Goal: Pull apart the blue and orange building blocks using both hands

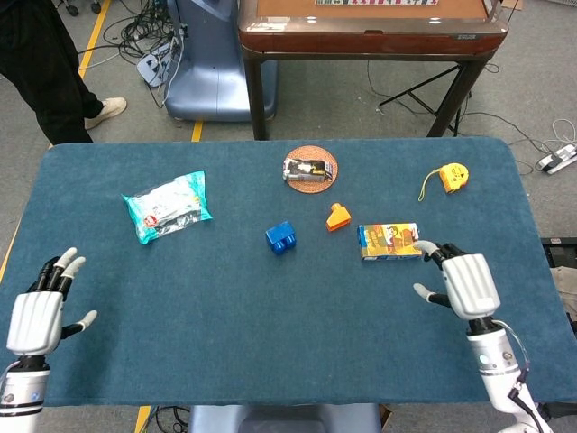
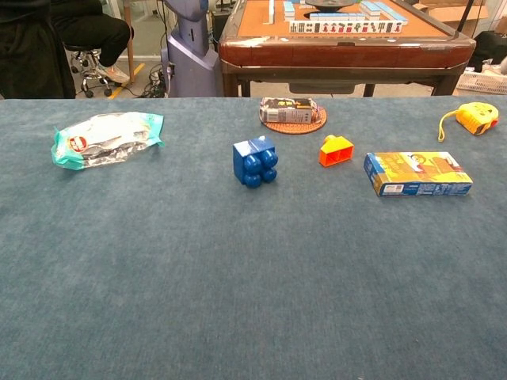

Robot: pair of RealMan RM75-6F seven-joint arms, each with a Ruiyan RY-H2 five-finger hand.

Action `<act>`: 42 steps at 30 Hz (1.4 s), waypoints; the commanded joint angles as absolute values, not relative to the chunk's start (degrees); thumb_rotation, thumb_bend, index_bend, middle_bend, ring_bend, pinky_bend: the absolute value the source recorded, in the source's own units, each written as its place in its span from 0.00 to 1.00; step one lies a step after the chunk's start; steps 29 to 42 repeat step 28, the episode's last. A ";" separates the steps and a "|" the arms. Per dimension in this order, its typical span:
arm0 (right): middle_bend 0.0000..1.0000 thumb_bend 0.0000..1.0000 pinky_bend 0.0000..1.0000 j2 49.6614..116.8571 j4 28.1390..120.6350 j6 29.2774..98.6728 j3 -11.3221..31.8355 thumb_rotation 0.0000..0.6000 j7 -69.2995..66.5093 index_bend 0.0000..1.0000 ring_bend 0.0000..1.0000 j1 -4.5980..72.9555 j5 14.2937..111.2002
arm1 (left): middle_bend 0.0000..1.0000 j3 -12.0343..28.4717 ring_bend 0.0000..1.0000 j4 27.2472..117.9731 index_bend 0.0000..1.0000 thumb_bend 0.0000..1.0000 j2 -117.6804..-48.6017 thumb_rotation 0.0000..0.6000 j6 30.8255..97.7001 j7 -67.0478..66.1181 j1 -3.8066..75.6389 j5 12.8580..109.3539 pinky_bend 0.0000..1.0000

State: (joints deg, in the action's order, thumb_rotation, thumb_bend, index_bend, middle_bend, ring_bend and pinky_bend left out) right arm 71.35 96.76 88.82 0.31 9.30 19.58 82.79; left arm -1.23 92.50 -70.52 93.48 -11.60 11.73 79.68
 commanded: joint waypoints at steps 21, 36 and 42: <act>0.43 0.00 0.53 70.47 86.54 93.74 -2.64 1.00 -3.34 0.32 0.37 5.50 85.44 | 0.11 -2.48 0.13 90.82 0.15 0.00 -63.77 1.00 94.98 -6.59 0.75 79.86 0.40; 0.43 0.00 0.53 69.82 87.13 93.26 -1.80 1.00 -3.29 0.32 0.37 4.77 86.37 | 0.11 -1.91 0.13 90.56 0.16 0.00 -64.55 1.00 94.05 -6.26 -0.10 80.03 0.40; 0.43 0.00 0.53 69.82 87.13 93.26 -1.80 1.00 -3.29 0.32 0.37 4.77 86.37 | 0.11 -1.91 0.13 90.56 0.16 0.00 -64.55 1.00 94.05 -6.26 -0.10 80.03 0.40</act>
